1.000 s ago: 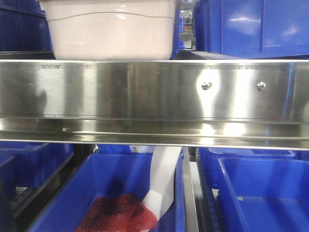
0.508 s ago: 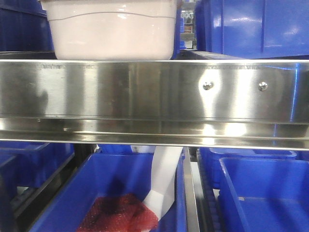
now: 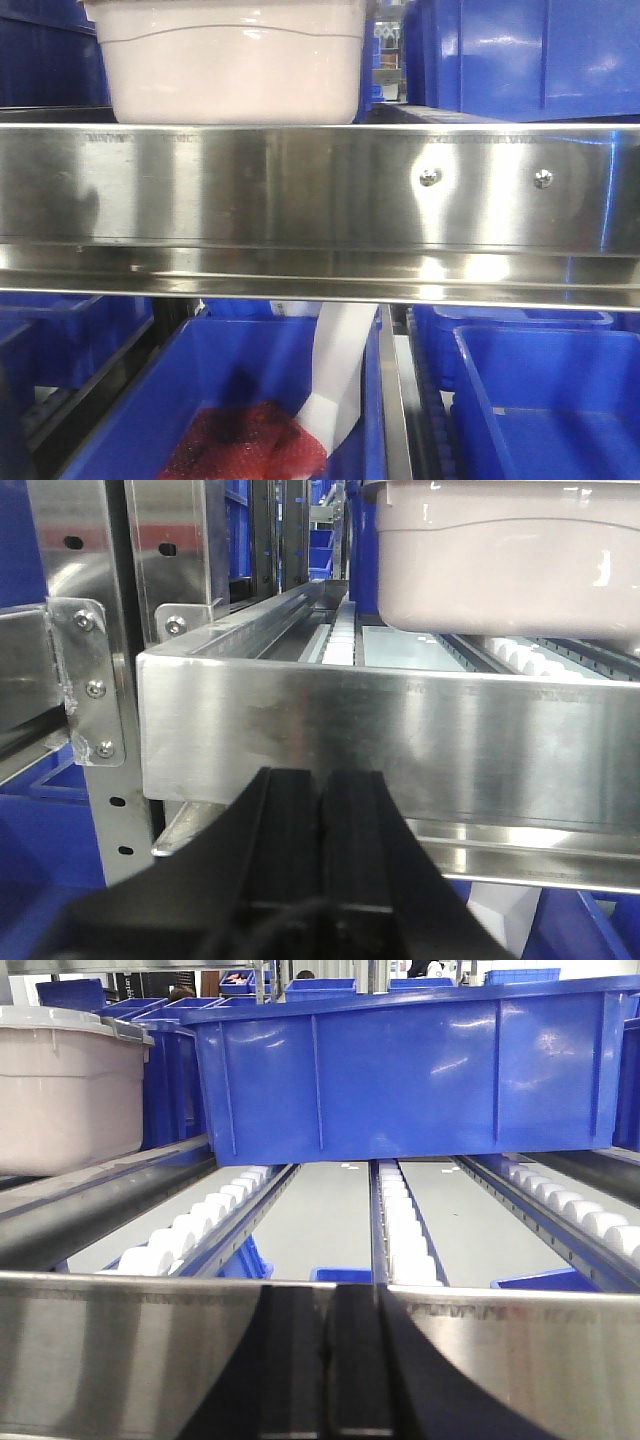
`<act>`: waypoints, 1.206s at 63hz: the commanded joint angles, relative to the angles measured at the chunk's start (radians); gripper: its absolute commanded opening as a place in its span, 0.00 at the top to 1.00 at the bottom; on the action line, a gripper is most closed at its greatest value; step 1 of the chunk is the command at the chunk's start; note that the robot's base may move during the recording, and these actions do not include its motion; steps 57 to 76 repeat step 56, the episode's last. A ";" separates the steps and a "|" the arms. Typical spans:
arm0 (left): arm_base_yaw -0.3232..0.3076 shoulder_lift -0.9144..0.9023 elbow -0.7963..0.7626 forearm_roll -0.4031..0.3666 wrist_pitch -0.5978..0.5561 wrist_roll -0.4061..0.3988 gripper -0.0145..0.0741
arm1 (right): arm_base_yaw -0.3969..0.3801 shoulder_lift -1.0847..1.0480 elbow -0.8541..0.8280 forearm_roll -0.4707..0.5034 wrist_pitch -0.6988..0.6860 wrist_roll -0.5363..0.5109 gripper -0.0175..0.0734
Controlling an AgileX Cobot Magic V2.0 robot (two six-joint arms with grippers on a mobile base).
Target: Grab white bin and place on right shelf
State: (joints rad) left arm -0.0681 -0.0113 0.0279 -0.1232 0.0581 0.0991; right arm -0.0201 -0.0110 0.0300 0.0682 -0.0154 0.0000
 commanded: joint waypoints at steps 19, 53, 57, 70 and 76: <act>0.001 -0.011 0.016 0.000 -0.093 -0.005 0.97 | 0.003 -0.018 -0.001 -0.009 -0.091 0.000 0.73; 0.001 -0.011 0.016 0.000 -0.093 -0.005 0.97 | 0.003 -0.018 -0.001 -0.009 -0.091 0.000 0.73; 0.001 -0.011 0.016 0.000 -0.093 -0.005 0.97 | 0.003 -0.018 -0.001 -0.009 -0.091 0.000 0.73; 0.001 -0.011 0.016 0.000 -0.093 -0.005 0.97 | 0.003 -0.018 -0.001 -0.009 -0.091 0.000 0.73; 0.001 -0.011 0.016 0.000 -0.093 -0.005 0.97 | 0.003 -0.018 -0.001 -0.009 -0.091 0.000 0.73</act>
